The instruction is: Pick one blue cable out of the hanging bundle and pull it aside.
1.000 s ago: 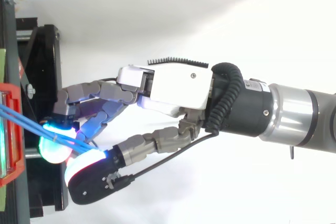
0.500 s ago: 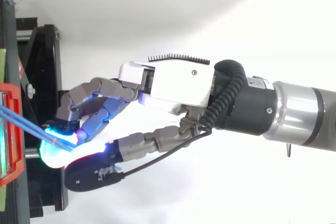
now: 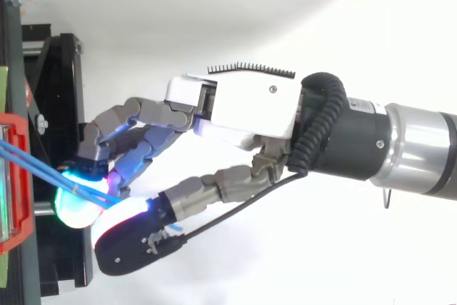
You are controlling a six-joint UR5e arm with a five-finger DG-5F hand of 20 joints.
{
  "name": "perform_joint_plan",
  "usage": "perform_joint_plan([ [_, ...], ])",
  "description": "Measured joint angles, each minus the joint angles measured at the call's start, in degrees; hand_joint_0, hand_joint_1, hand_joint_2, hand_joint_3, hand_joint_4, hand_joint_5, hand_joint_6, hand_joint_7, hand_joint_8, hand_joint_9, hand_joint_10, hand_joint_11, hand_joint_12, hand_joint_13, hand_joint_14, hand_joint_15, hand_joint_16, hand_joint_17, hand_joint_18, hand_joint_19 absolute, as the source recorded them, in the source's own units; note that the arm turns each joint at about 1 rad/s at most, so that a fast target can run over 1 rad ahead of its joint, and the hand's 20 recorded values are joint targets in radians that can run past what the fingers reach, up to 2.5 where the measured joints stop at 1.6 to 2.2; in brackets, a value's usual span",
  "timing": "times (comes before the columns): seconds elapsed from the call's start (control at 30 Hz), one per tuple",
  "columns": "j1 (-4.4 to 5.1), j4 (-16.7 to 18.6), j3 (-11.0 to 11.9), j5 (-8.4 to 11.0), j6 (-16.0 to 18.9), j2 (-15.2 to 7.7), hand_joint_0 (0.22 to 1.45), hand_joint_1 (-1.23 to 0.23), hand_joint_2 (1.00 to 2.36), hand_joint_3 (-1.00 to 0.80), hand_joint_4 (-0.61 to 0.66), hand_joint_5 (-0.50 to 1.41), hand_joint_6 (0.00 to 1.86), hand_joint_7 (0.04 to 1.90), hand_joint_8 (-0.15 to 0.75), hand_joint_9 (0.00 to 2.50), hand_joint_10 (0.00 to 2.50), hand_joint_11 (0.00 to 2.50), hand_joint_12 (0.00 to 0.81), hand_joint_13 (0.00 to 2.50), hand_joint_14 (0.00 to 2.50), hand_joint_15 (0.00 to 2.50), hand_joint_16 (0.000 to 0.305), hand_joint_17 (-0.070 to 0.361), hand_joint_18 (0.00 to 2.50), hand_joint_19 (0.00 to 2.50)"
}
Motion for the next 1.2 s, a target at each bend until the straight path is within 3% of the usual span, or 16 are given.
perform_joint_plan([
  [0.37, -0.73, -2.2, 0.1, 0.17, 0.0, 0.5, 0.53, -0.58, 1.01, -0.44, 0.13, -0.16, 0.87, 0.84, 0.313, 0.97, 0.02, 0.58, 0.351, 0.59, 0.01, 0.23, 0.049, 0.111, 0.57, 0.41],
  [0.57, -1.28, -2.3, 0.2, 0.2, 1.0, -0.6, 0.56, -0.69, 1.02, -0.22, 0.09, -0.16, 0.88, 0.93, 0.306, 0.96, 0.02, 0.59, 0.34, 0.59, 0.01, 0.22, 0.048, 0.107, 0.57, 0.4],
  [0.77, -1.46, -2.5, 1.1, 0.11, 2.8, -1.4, 0.65, -0.84, 1.03, -0.06, -0.09, -0.18, 0.95, 1.09, 0.294, 0.97, 0.02, 0.63, 0.332, 0.64, 0.01, 0.26, 0.045, 0.102, 0.63, 0.42],
  [0.8, -1.48, -3.0, 1.6, 0.07, 2.9, -1.4, 0.68, -0.86, 1.03, -0.06, -0.1, -0.18, 0.96, 1.2, 0.293, 0.98, 0.02, 0.63, 0.33, 0.65, 0.01, 0.27, 0.045, 0.101, 0.65, 0.43],
  [0.87, -1.55, -4.5, 2.8, -0.07, 3.1, -1.4, 0.75, -0.88, 1.03, -0.14, -0.14, -0.2, 0.98, 1.15, 0.282, 0.97, 0.02, 0.63, 0.329, 0.65, 0.01, 0.27, 0.044, 0.099, 0.65, 0.45],
  [0.9, -1.57, -5.1, 3.3, -0.14, 3.1, -1.4, 0.8, -0.87, 1.01, -0.31, -0.13, -0.2, 0.98, 1.09, 0.268, 0.96, 0.02, 0.63, 0.329, 0.65, 0.01, 0.27, 0.043, 0.098, 0.64, 0.46],
  [0.97, -1.64, -7.2, 4.7, -0.29, 3.2, -1.5, 0.81, -0.86, 1.01, -0.38, -0.12, -0.2, 0.98, 1.07, 0.266, 0.96, 0.02, 0.62, 0.329, 0.65, 0.01, 0.27, 0.043, 0.097, 0.64, 0.47],
  [1.0, -1.65, -8.2, 5.3, -0.34, 3.2, -1.5, 0.79, -0.87, 1.0, -0.5, -0.05, -0.21, 0.97, 1.03, 0.252, 0.94, 0.02, 0.63, 0.328, 0.66, 0.01, 0.26, 0.043, 0.097, 0.67, 0.43],
  [1.03, -1.66, -9.3, 5.8, -0.37, 3.2, -1.5, 0.78, -0.87, 1.0, -0.5, -0.03, -0.21, 0.97, 0.99, 0.253, 0.94, 0.02, 0.63, 0.328, 0.66, 0.01, 0.26, 0.043, 0.098, 0.68, 0.42],
  [1.1, -1.67, -11.4, 6.6, -0.44, 3.4, -1.5, 0.63, -0.88, 1.0, -0.5, 0.04, -0.2, 0.97, 0.85, 0.267, 0.94, 0.02, 0.64, 0.334, 0.65, 0.01, 0.27, 0.044, 0.098, 0.67, 0.43],
  [1.2, -1.68, -13.1, 7.0, -0.45, 3.9, -1.5, 0.5, -0.74, 1.0, -0.5, 0.07, -0.19, 0.95, 0.89, 0.303, 0.98, 0.02, 0.65, 0.366, 0.66, 0.01, 0.28, 0.049, 0.111, 0.68, 0.46],
])
